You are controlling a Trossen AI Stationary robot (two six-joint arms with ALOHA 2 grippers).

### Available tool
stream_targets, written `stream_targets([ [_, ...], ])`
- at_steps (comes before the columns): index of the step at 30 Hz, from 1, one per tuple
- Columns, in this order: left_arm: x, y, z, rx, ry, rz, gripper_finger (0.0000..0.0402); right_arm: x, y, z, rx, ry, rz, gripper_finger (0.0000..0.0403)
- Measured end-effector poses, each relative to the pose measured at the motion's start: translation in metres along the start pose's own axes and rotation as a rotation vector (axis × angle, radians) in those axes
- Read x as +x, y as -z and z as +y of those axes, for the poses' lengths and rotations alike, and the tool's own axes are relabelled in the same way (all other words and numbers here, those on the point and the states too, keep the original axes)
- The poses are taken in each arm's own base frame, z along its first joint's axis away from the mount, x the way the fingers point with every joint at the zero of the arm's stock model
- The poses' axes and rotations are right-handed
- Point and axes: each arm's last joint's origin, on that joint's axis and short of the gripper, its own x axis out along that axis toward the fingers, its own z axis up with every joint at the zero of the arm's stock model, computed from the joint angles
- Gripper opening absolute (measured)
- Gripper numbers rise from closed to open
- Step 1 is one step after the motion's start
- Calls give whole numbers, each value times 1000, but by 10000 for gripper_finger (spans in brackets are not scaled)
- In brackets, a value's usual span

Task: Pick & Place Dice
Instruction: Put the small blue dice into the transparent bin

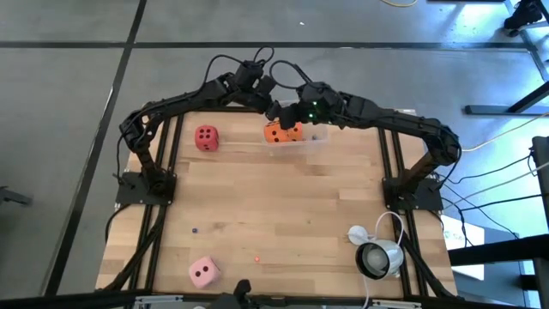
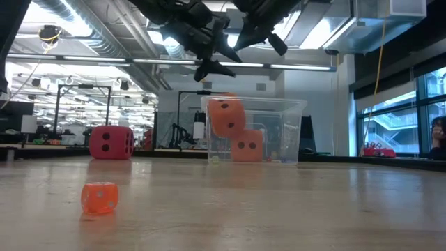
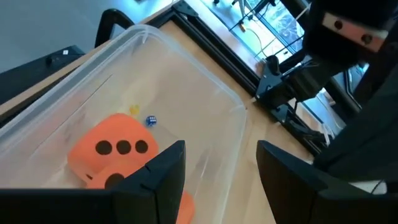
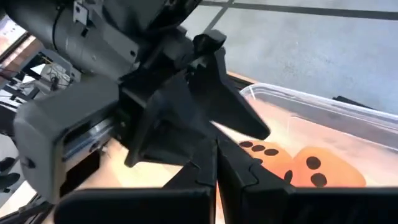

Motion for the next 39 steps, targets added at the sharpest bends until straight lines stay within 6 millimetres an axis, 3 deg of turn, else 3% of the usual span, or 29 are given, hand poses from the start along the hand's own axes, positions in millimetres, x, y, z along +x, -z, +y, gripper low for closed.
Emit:
stream_targets([
  [5, -5, 7, 1, -5, 69, 102, 189, -14, -5, 1, -20, -21, -27, 0],
  [10, -39, 21, -6, 40, 102, 264, 188, -47, -3, 5, -84, -88, 22, 0],
  [16, -84, 50, -40, 257, 4, 450, 166, -92, 17, 6, -182, -187, 255, 0],
  [22, -111, 72, -69, 466, -141, 492, 145, -113, 43, 10, -262, -187, 434, 0],
  [27, -116, 89, -80, 486, -134, 505, 151, -124, 65, 17, -288, -142, 535, 0],
  [34, -111, 121, -86, 411, -174, 573, 181, -138, 82, 26, -276, -22, 472, 15],
  [39, -98, 151, -83, 460, -240, 677, 194, -144, 90, 31, -281, 0, 442, 14],
])
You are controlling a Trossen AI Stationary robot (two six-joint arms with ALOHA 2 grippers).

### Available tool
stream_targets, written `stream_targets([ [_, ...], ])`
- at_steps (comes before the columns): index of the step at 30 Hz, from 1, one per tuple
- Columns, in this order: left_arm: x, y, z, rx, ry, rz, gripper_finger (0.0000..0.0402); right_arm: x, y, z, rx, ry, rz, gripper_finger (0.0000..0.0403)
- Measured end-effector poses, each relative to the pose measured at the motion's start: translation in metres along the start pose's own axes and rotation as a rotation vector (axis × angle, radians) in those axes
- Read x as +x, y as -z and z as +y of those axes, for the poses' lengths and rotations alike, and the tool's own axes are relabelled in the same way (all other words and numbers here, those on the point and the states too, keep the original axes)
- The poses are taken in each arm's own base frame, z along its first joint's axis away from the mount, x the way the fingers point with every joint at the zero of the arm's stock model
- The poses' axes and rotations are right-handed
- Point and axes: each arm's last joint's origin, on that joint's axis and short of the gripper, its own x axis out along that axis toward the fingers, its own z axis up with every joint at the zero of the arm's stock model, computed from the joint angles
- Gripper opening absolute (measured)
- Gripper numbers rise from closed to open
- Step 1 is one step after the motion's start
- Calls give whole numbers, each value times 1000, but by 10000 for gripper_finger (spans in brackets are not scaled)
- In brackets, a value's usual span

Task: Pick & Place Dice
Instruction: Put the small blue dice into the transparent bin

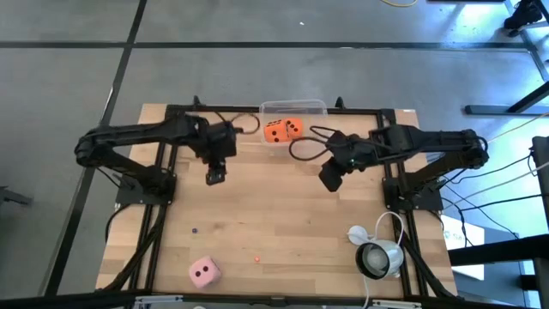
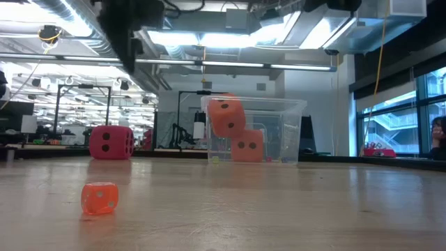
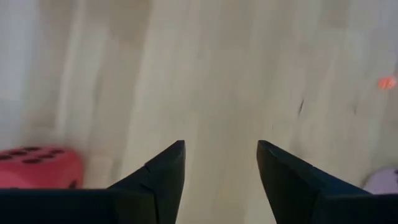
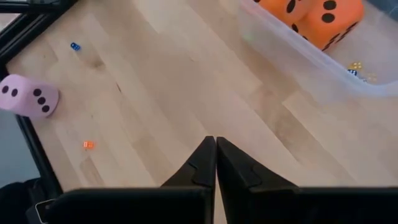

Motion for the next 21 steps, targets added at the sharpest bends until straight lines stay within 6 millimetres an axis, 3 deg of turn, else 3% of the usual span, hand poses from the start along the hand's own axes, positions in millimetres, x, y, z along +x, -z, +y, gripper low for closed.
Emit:
stream_targets([
  [7, 18, 20, -27, 5, 153, 179, 201, -1, 6, 6, -6, -13, 9, 13],
  [14, 34, 49, -55, 145, 151, 370, 209, -1, 6, 6, 14, -11, 6, 13],
  [21, 58, 68, -70, 113, 126, 415, 229, -1, 5, 6, 10, 12, -19, 13],
])
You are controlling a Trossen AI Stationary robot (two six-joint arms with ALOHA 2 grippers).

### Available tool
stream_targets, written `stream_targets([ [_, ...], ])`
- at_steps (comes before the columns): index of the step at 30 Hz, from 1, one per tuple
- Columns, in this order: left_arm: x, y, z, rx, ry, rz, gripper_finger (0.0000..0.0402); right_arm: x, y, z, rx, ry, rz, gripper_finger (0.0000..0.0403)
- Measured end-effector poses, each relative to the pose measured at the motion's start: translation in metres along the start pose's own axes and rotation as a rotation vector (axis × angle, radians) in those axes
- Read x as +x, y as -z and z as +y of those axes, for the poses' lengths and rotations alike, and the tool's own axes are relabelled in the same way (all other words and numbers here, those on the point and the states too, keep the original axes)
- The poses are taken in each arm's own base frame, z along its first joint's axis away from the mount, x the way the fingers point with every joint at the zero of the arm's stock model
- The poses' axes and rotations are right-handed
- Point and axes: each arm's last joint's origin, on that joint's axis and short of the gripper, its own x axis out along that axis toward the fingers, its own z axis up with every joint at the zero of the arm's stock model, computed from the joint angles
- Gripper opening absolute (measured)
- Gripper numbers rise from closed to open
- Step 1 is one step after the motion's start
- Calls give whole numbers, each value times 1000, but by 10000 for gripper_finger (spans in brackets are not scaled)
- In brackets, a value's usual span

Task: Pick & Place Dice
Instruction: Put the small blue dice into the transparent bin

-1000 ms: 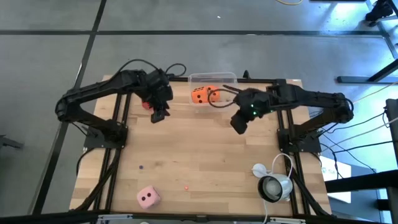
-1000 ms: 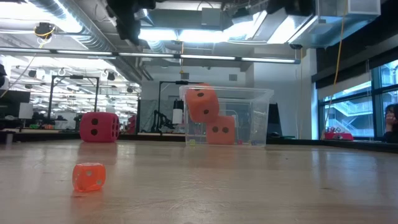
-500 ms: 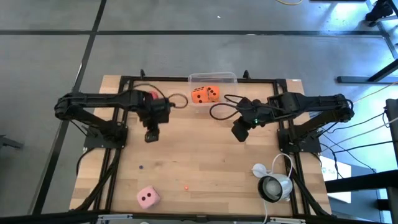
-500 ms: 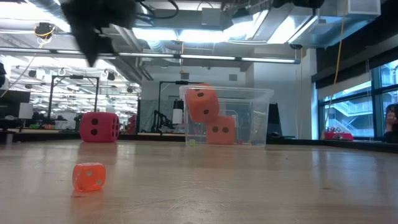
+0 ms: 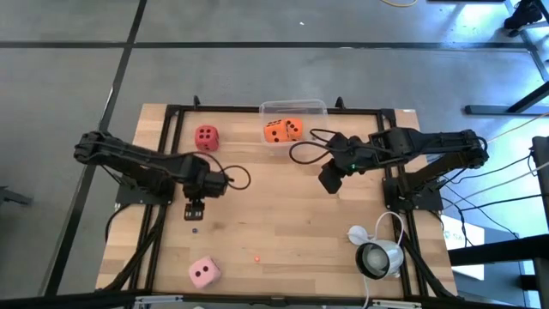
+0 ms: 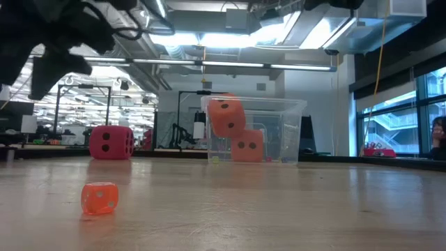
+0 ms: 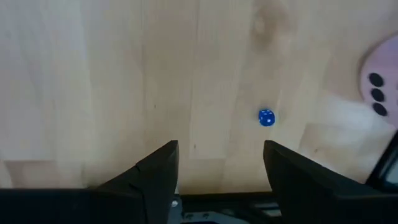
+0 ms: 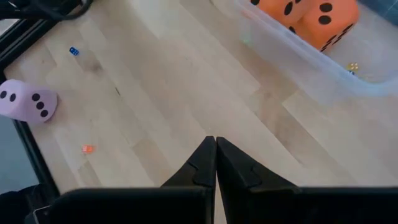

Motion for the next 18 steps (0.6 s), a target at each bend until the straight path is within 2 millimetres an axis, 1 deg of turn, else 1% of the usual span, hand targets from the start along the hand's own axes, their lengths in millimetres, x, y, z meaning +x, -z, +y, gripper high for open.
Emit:
stream_targets([
  [5, 18, 5, -12, -17, 3, 6, 233, 0, 0, 0, -20, 0, 0, 13],
  [8, 25, 8, -23, 0, 13, 2, 233, 0, 0, 0, -27, -1, 0, 13],
  [13, 31, 15, -46, 88, 0, -22, 233, 0, 1, 1, -47, -2, 1, 13],
  [18, 36, 28, -68, 220, -122, -93, 233, -1, 4, 4, -69, -3, -3, 13],
])
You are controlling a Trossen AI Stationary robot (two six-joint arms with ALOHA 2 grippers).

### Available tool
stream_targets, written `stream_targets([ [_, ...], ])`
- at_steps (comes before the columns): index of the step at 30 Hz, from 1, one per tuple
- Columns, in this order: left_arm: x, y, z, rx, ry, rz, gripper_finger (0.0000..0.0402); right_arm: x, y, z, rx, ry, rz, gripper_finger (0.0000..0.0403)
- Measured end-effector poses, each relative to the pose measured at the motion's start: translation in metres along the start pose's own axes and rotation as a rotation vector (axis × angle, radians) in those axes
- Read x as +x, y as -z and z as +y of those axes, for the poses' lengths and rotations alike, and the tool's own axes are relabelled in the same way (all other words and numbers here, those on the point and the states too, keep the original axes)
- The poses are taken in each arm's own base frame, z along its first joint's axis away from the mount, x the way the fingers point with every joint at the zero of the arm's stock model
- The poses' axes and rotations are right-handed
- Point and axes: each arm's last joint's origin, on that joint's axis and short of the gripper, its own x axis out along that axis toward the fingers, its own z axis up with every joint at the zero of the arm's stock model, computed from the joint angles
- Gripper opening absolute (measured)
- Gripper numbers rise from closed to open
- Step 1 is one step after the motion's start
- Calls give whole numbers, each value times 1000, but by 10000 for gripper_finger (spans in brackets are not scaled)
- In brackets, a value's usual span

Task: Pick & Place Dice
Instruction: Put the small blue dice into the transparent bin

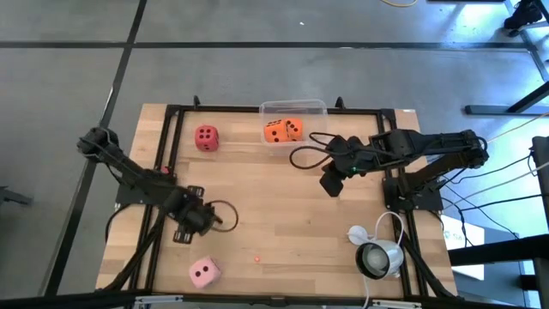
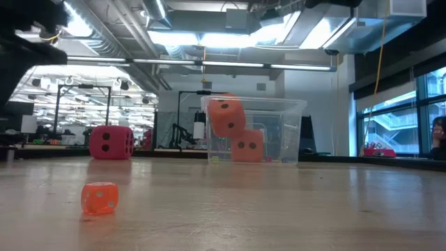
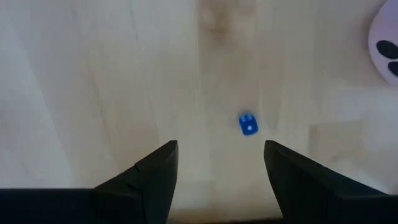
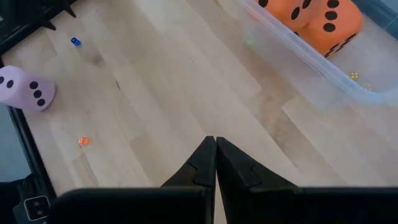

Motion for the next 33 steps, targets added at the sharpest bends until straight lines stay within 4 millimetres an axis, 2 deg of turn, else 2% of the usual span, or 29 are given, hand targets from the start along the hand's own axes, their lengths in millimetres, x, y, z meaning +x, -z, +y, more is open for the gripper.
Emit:
stream_targets([
  [5, 0, 6, -21, 72, -63, -100, 233, -1, 2, 2, -13, 9, -14, 13],
  [12, 12, 13, -36, 27, -74, -81, 233, -2, 5, 5, -26, 3, -13, 13],
  [16, 30, 18, -40, -30, -52, -57, 233, -2, 5, 5, -25, 5, -14, 14],
  [24, 52, 28, -41, -100, -38, -60, 233, -2, 5, 5, -25, 5, -15, 14],
  [33, 63, 34, -40, -190, -48, -91, 233, -2, 5, 5, -25, 5, -14, 14],
])
